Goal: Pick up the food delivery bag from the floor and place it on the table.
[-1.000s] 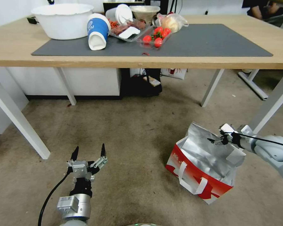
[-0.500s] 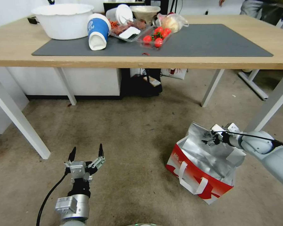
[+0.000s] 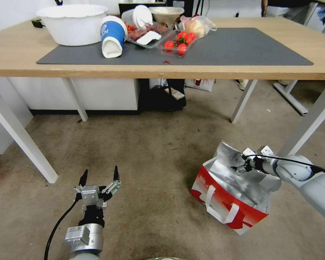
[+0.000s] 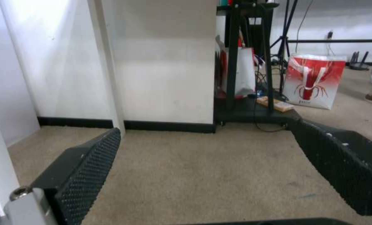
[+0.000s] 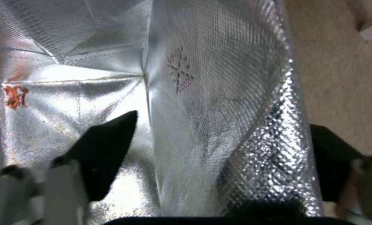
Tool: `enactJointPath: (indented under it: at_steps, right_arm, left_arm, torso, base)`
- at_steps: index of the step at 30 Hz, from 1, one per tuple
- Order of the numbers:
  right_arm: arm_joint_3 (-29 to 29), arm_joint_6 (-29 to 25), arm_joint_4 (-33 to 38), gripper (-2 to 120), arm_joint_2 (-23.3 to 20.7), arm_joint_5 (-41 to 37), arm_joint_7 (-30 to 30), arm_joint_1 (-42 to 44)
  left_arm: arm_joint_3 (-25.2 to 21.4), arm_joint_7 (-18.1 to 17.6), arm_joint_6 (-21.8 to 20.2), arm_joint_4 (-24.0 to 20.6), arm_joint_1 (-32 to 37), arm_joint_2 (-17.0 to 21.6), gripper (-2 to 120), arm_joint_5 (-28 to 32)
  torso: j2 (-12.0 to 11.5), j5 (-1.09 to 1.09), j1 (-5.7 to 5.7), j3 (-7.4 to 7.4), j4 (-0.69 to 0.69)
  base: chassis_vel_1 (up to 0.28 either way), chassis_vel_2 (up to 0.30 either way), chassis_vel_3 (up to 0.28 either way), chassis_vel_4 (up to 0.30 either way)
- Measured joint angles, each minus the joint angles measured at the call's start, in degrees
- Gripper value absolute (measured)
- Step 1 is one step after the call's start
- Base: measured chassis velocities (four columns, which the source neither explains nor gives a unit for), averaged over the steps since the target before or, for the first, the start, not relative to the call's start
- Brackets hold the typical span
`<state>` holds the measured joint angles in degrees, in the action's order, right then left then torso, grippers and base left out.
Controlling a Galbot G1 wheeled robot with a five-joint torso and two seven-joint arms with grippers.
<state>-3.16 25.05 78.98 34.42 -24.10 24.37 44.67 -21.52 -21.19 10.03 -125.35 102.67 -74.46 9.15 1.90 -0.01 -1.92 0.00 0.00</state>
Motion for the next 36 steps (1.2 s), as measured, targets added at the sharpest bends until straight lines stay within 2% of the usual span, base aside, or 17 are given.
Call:
enactJointPath:
  at_steps: [1,4,5,12,13,16,18,20,23,36]
  right_arm:
    - [0.0,0.0,0.0,80,0.0,0.0,0.0,0.0]
    - [0.17,-0.23,0.25,63,0.01,0.0,0.23,0.54]
    - [0.17,-0.23,0.25,63,0.01,0.0,0.23,0.54]
    - [0.36,-0.71,0.35,36,0.07,-0.8,0.2,0.61]
    - [0.36,-0.71,0.35,36,0.07,-0.8,0.2,0.61]
    - [0.37,-1.07,0.37,21,0.06,-1.0,0.19,0.64]
    - [0.4,-1.17,0.38,18,0.04,-1.05,0.19,0.65]
    - [0.5,-1.36,0.56,8,-0.08,-1.29,0.19,0.7]
    - [0.65,-1.51,0.72,0,-0.2,-1.42,0.22,0.83]
    - [4.77,-2.94,6.54,0,-2.45,-5.57,0.49,5.46]
  left_arm:
    - [0.0,0.0,0.0,0.0,0.0,0.0,100,0.0]
    - [-0.01,-0.01,0.01,-0.02,0.0,0.11,100,0.09]
    - [-0.01,-0.01,0.01,-0.02,0.0,0.11,100,0.09]
    - [-0.06,-0.02,0.09,-0.27,0.23,0.2,100,0.2]
    - [-0.06,-0.02,0.09,-0.27,0.23,0.2,100,0.2]
    - [-0.05,-0.02,0.23,-0.29,0.33,0.15,100,0.19]
    - [-0.06,-0.02,0.26,-0.3,0.33,0.15,100,0.19]
    - [-0.14,-0.04,0.3,-0.34,0.28,0.16,100,0.19]
    - [-0.18,-0.05,0.34,-0.34,0.25,0.16,100,0.19]
    - [-0.66,0.1,0.98,-0.58,0.12,0.21,100,0.25]
  torso:
    - [0.0,0.0,0.0,0.0,0.0]
    - [0.0,0.0,0.0,0.0,0.0]
    - [0.0,0.0,0.0,0.0,0.0]
    - [0.0,0.01,-0.01,0.0,0.0]
    - [0.0,0.01,-0.01,0.0,0.0]
    - [0.0,0.01,0.0,0.0,0.0]
    - [0.0,0.01,-0.01,0.0,0.0]
    - [0.0,0.01,-0.01,0.0,0.0]
    - [0.0,0.01,0.0,0.0,0.0]
    - [0.01,0.01,-0.01,0.0,0.0]
  base:
    - [0.0,0.0,0.0,0.0]
    - [0.0,0.0,0.0,0.0]
    - [0.0,0.0,0.0,0.0]
    - [0.0,0.0,0.0,0.0]
    - [0.0,0.0,0.0,0.0]
    - [0.0,0.0,0.0,0.0]
    - [0.0,0.0,0.0,0.0]
    - [0.0,0.0,0.0,0.0]
    - [0.0,0.0,0.0,0.0]
    - [0.0,0.0,0.0,0.0]
